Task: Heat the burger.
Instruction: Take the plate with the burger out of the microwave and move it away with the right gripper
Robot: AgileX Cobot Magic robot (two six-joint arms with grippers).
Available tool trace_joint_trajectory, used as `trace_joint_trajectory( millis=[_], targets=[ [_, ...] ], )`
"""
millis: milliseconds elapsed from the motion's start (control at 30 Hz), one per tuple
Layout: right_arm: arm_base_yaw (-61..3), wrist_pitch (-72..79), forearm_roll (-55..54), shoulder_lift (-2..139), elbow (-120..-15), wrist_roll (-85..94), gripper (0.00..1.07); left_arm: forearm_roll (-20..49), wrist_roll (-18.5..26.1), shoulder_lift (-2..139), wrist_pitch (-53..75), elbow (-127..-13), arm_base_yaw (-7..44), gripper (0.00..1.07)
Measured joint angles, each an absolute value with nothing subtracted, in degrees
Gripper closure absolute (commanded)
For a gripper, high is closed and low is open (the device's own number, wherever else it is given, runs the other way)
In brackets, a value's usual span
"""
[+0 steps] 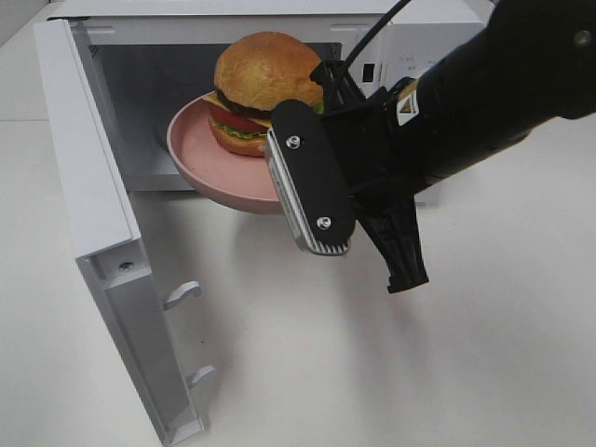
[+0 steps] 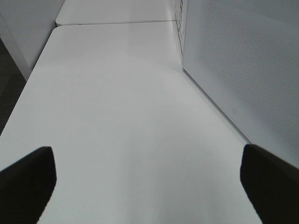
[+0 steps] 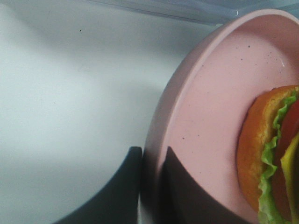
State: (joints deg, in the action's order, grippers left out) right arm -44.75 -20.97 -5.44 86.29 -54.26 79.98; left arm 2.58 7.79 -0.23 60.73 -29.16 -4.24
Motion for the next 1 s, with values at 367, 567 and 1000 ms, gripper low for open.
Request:
trace_joint_trajectory(
  millis=[367,567,1000],
  targets=[
    [-44.75,-20.11,-4.18,76.66,-45.89,78.95,1.07,2.58,7.79,-0.23,60.73,-29.16,-4.24,0.02],
    [-44.75,-20.28,-2.41,70.19,-41.48,75.40,1.06,2.58,7.79,-0.23,60.73,-29.16,-4.24,0.02],
    [-44.75,-26.36,3.72,61.76,-37.13,64.86,1.06,2.58,7.79,-0.23,60.73,-29.16,-4.24,0.02]
  ],
)
